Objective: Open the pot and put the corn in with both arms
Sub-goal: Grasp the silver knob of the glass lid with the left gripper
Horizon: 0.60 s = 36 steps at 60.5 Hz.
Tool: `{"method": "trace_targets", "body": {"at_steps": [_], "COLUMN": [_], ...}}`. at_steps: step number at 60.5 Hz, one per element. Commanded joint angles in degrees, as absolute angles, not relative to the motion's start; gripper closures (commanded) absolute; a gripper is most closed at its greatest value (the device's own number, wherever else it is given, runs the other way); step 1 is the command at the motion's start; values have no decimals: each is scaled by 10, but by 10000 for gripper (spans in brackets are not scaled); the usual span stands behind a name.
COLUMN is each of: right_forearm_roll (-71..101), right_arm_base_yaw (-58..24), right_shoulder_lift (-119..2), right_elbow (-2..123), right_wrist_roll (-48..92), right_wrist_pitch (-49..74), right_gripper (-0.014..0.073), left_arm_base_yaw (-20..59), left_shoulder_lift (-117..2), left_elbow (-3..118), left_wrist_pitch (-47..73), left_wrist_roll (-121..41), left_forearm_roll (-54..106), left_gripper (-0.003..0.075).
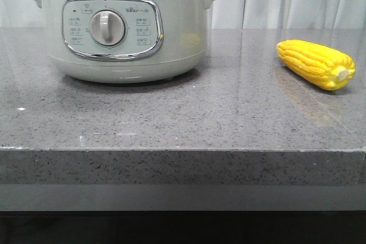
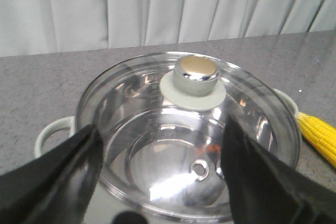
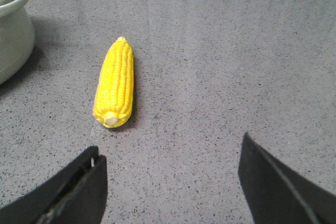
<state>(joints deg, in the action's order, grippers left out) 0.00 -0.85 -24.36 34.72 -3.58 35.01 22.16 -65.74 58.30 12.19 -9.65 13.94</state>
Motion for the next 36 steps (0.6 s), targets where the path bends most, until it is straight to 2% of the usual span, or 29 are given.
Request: {"method": "trace_targets", "body": {"at_steps": [1,20,36], "right_forearm_roll": [-4,-4,-4], "right_arm_base_yaw": [-5,-5,-5], "right_shoulder_lift": [-251,-252,-252], "right_elbow": [367,367,367], "right_wrist_roll": [-30,-30,-30], "right_wrist_pitch": [309,309,309], "right_gripper": [52,52,52], "left_arm_base_yaw": [245,258,265], "left_shoulder_lift": [-694,-839,-896], "left_elbow": [637,766,825], "left_wrist_pitch": [51,35,29], "left_wrist_roll": [-97,-97,-96], "left_forearm_roll": [136,137,145], "left_gripper": [239,239,239]}}
